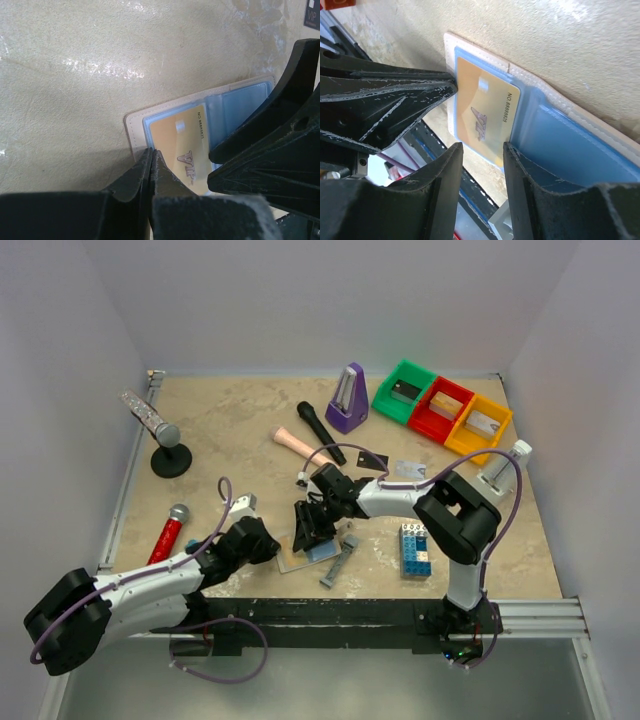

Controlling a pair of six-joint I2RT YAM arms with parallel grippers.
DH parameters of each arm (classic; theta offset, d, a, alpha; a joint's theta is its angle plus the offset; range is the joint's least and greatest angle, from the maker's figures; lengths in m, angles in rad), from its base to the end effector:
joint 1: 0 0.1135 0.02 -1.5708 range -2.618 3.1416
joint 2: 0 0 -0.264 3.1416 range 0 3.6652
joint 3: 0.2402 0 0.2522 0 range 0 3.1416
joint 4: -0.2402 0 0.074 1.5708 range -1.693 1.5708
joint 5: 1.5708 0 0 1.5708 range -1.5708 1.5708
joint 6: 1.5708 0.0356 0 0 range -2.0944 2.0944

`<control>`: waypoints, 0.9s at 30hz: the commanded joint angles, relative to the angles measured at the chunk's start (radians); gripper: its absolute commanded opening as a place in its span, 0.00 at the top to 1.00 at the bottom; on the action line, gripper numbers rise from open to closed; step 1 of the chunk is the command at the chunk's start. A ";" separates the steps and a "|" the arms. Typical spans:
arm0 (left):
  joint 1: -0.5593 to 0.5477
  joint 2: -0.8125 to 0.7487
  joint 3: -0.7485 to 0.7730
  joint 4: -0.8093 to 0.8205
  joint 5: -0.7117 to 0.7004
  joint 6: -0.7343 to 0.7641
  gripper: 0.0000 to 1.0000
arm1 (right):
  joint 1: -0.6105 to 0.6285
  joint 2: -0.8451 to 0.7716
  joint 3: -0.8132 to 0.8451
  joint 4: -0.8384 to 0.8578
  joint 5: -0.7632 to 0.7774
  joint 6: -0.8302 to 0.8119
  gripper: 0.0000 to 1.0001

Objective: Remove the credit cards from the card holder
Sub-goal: Remove the credit card from the card holder.

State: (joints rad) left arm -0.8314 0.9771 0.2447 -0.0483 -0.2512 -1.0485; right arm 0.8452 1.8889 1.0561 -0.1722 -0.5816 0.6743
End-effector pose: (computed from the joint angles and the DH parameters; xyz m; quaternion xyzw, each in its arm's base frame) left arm 0.1222 -0.1209 0.1368 -0.1471 0.9051 -0.2401 0.3186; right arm 0.2292 0.2878 0.1358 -0.1582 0.9097 0.3838 0.0043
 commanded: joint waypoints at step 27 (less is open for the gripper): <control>0.002 0.008 -0.064 -0.004 -0.025 -0.053 1.00 | -0.001 -0.053 0.007 -0.056 0.141 -0.004 0.53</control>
State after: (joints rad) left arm -0.8314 0.9752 0.2153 0.0063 -0.2615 -1.0927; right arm 0.8459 1.8595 1.0561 -0.2016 -0.4881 0.6788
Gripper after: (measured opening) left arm 0.013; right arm 0.466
